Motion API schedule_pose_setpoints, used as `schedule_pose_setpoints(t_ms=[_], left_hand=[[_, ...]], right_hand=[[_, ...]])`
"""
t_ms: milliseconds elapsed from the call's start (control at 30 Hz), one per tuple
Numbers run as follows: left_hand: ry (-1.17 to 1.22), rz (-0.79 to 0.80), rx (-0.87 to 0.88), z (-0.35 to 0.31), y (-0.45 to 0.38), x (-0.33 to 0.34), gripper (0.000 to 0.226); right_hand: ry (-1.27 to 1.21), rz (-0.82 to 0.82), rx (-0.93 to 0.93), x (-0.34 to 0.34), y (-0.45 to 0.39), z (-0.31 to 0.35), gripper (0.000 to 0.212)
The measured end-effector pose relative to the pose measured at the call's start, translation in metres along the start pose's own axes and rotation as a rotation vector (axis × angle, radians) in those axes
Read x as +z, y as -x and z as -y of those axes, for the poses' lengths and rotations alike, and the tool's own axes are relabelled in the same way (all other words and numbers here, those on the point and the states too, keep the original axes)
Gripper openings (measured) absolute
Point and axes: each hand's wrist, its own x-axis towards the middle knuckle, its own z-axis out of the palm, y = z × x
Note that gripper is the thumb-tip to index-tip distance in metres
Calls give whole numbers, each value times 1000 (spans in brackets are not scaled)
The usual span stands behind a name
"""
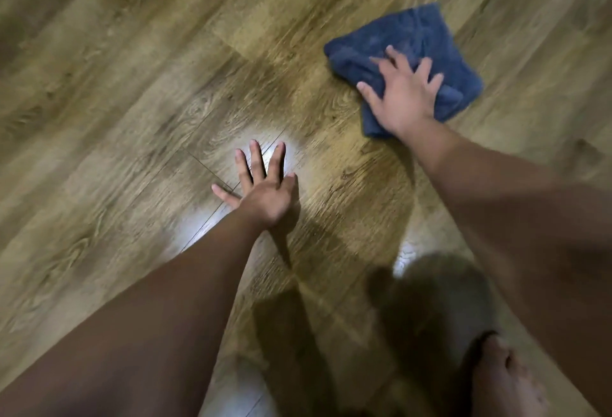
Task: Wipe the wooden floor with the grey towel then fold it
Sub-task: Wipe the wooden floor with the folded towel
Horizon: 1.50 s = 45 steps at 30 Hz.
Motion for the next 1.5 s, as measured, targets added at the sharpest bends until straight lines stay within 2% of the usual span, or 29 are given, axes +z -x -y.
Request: schedule_pose_setpoints(t_ms=[100, 200, 300, 367, 500, 633, 833, 933, 1067, 1267, 1433, 1500], left_hand=[[25, -20, -23, -1, 1, 0, 55], [48, -29, -39, -3, 2, -1, 67], [28, -6, -28, -6, 4, -4, 66], [0, 20, -14, -5, 5, -6, 64], [-13, 36, -10, -4, 4, -7, 62], [-14, 43, -23, -5, 0, -6, 56], [-19, 67, -13, -3, -1, -5, 56], [-36, 84, -1, -2, -2, -5, 57], [-30, 91, 1, -2, -3, -5, 58], [-17, 80, -9, -3, -2, -5, 53], [-13, 61, 11, -2, 1, -6, 56], [9, 71, 10, -4, 3, -8, 57]], right_hand=[[35, -49, 23, 12, 71, 23, 56], [18, -64, 87, 32, 169, 51, 54], [8, 4, 47, 59, 266, 72, 59], [43, 54, -22, 71, 297, 77, 64], [125, -23, -103, 65, 263, 62, 52], [153, -82, -157, 51, 189, 41, 52], [104, -55, 14, 20, 60, 16, 55], [76, -19, 78, 13, 29, 14, 55], [100, -45, 77, 17, 55, 23, 55], [96, -92, 44, 37, 165, 62, 55], [10, 33, 93, 64, 270, 97, 75], [15, 96, 43, 71, 296, 98, 79]])
